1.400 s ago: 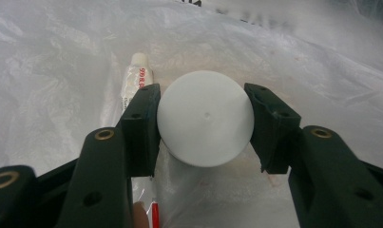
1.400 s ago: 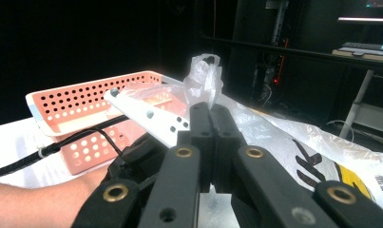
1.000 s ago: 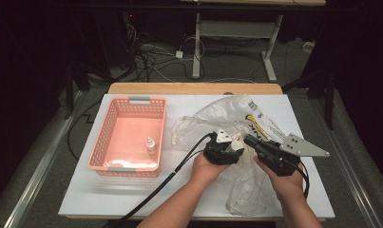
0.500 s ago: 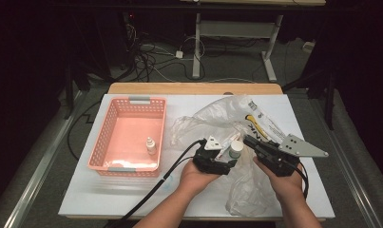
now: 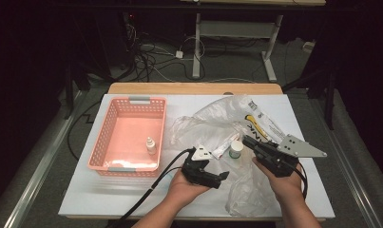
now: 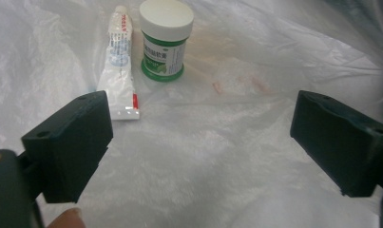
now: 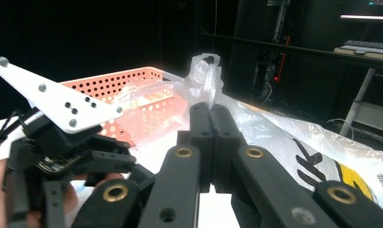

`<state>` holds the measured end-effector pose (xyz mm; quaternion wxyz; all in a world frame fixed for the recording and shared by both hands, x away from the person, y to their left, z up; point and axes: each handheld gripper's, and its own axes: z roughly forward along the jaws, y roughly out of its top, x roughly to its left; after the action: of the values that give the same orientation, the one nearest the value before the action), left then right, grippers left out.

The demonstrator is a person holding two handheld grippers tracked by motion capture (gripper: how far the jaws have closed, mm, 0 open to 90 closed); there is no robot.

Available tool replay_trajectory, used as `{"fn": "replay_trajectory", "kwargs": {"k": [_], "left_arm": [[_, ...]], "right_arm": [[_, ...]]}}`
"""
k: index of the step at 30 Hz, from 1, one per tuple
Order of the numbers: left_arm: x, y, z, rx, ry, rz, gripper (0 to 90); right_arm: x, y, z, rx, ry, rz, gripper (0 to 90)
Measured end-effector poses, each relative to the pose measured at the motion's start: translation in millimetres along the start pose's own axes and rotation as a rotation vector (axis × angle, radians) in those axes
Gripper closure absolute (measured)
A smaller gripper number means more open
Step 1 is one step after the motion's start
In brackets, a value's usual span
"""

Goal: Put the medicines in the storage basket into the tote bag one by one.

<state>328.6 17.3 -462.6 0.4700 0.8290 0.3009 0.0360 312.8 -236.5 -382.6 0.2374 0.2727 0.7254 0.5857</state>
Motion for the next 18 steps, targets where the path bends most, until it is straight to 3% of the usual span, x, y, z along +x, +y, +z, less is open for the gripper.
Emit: {"fn": "replay_trajectory", "kwargs": {"k": [4,11,18], "left_arm": [[-1.4,-2.6,-10.8,0.002,-0.012,-0.004,0.0],[-5.2,-5.2,-33.7,-0.020,-0.011,0.003,0.0],[-0.1,-7.1,-60.6,-0.032,0.006,-0.001,0.0]], "right_arm": [[0.5,-0.2,0.2,0.003,-0.001,0.002,90.0],[0.9,-0.9,1.1,0.006,0.002,0.002,90.0],[0.3,-0.4,0.2,0.002,-0.002,0.002,90.0]]}}
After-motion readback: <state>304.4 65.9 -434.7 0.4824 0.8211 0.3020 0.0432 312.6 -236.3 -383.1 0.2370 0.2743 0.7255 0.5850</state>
